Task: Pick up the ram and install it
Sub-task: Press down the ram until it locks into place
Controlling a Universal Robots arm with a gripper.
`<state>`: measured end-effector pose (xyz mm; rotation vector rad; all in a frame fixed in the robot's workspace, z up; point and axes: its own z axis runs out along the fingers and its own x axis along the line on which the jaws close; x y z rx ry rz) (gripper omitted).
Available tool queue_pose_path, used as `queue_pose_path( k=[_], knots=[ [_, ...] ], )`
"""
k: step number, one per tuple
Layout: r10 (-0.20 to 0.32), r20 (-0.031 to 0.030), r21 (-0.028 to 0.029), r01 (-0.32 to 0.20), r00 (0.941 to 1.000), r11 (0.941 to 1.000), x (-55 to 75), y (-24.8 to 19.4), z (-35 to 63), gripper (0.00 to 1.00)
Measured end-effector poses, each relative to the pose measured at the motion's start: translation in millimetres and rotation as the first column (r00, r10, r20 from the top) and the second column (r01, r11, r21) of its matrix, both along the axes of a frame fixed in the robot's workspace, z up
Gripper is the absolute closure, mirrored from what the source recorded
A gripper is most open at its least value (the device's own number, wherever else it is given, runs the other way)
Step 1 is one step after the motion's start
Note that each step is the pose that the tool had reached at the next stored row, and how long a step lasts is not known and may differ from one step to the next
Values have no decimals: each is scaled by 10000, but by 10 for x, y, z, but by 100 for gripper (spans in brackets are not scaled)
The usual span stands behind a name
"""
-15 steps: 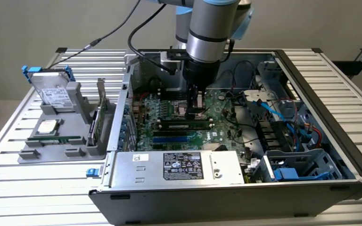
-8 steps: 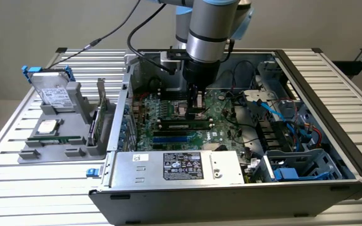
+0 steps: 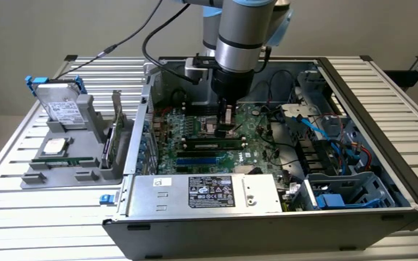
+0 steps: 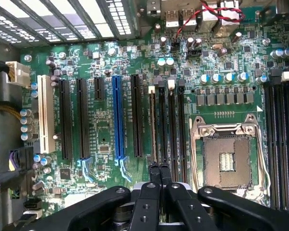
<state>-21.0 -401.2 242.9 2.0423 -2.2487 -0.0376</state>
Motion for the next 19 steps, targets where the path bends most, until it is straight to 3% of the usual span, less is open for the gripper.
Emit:
queue_pose_path(
  k=[6,11,15,19],
  knots=[
    [-766,59,1,766,9970,9971,-1,0,1,90],
    [-1439,91,5,1439,9895,9896,0,0,0,90],
    [-2066,95,5,2067,9784,9784,0,0,0,90],
    [-2757,96,5,2757,9612,9612,0,0,-1,90]
  ],
)
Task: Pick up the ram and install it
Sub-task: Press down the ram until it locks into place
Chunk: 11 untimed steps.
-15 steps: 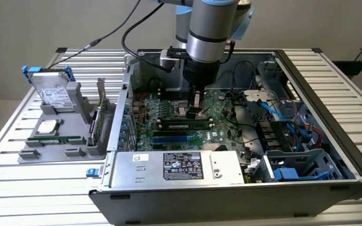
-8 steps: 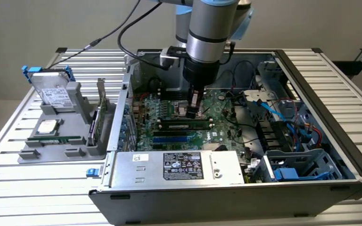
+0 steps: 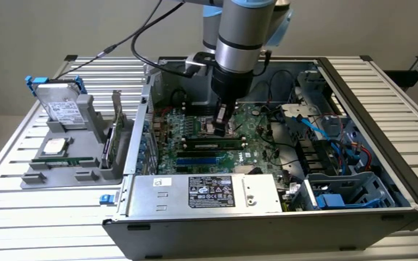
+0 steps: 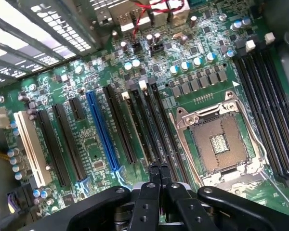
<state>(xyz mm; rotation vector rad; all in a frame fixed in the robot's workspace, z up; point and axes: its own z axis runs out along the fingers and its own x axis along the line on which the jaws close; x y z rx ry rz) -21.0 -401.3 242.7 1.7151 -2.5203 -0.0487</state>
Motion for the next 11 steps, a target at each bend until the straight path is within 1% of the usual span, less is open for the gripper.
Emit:
queue_pose_path(
  k=[2,5,8,11],
  knots=[
    [-367,0,-1,367,9993,9993,0,0,0,90],
    [-893,0,0,893,9960,9960,0,0,-1,90],
    [-1444,0,0,1444,9895,9895,0,0,-2,90],
    [-1972,0,1,1972,9804,9804,0,0,-3,90]
  ],
)
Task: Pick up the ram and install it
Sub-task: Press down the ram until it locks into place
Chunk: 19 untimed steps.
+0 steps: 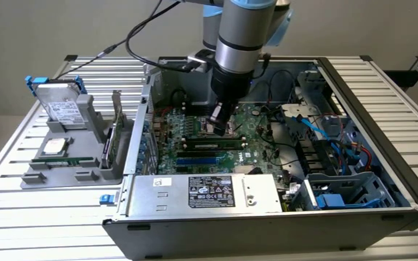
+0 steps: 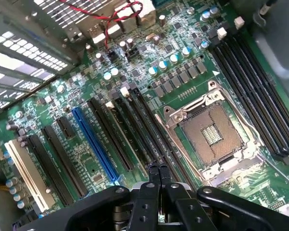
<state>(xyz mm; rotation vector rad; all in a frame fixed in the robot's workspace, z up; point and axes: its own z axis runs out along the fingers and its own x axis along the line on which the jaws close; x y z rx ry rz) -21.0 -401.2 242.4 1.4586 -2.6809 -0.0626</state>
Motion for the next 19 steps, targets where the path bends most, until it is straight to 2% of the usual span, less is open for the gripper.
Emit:
queue_pose_path(
  k=[4,9,14,19],
  knots=[
    [-726,-1,-1,726,9974,9974,0,0,-1,90],
    [-1527,0,-1,1527,9883,9883,0,0,-1,90],
    [-2286,0,-1,2286,9735,9735,0,0,0,90],
    [-3001,4,1,3001,9539,9539,0,0,-1,90]
  ],
)
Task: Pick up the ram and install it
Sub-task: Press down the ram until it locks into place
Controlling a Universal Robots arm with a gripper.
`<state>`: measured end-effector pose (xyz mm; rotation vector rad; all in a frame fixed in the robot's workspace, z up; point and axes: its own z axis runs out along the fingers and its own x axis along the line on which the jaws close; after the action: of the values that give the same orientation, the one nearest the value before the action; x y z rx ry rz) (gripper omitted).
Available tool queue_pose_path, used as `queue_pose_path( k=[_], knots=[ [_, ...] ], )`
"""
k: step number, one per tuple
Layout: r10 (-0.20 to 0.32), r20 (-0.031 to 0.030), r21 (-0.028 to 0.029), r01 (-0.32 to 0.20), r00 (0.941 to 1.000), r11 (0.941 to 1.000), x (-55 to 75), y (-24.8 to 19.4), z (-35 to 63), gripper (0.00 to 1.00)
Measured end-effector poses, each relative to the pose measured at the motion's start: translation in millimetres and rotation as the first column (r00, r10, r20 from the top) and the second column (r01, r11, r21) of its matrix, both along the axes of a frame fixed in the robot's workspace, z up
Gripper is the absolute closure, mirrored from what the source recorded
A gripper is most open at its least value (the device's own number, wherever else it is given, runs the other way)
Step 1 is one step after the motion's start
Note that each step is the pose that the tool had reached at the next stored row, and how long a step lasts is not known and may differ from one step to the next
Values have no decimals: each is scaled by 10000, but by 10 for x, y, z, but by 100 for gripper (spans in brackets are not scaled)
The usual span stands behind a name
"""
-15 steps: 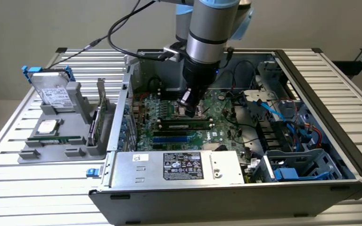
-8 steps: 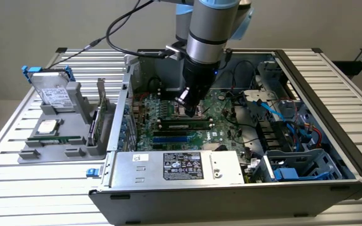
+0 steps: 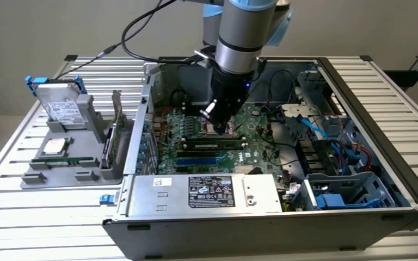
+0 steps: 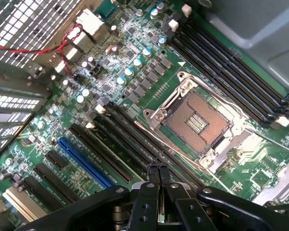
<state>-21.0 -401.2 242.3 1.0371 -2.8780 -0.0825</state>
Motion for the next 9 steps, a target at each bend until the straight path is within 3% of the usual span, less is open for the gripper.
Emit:
queue_pose_path(
  k=[5,9],
  knots=[
    [-723,5,-1,723,9974,9974,0,0,0,90],
    [-1379,5,1,1379,9905,9905,0,0,-2,90]
  ],
)
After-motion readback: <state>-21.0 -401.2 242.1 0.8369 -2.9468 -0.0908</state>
